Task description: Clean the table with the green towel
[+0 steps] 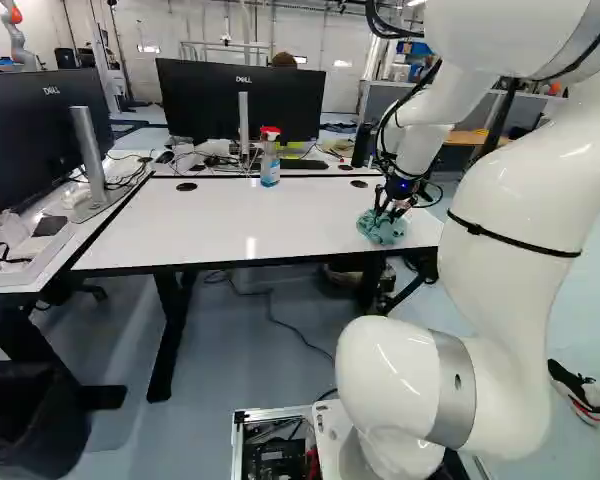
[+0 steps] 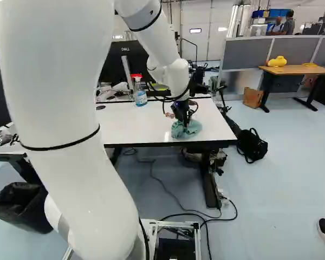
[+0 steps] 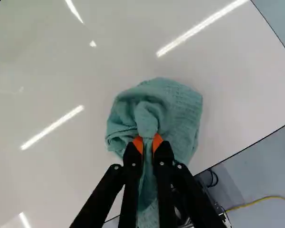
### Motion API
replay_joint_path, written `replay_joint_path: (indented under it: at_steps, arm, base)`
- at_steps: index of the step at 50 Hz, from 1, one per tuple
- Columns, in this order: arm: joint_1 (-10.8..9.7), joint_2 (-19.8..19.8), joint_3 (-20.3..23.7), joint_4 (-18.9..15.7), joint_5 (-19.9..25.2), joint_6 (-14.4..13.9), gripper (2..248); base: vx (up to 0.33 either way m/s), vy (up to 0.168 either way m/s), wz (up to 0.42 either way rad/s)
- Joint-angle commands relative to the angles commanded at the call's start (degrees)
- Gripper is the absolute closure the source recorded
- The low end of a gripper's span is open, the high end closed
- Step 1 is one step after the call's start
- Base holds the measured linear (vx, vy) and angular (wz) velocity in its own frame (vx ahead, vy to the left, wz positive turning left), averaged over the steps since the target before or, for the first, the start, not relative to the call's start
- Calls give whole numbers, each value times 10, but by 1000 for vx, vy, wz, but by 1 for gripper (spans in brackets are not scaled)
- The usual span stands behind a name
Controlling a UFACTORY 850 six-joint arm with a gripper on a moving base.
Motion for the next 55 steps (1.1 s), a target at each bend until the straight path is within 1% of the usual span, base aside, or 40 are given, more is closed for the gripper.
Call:
replay_joint_path:
  at_steps: [19, 37, 55]
  arm:
    - [36, 52, 25, 0, 0, 0, 208]
    - [73, 71, 45, 0, 0, 0, 208]
    - [107, 104, 80, 0, 0, 0, 208]
  base:
    - [0, 0, 0]
    - [0, 0, 0]
    - [0, 0, 0]
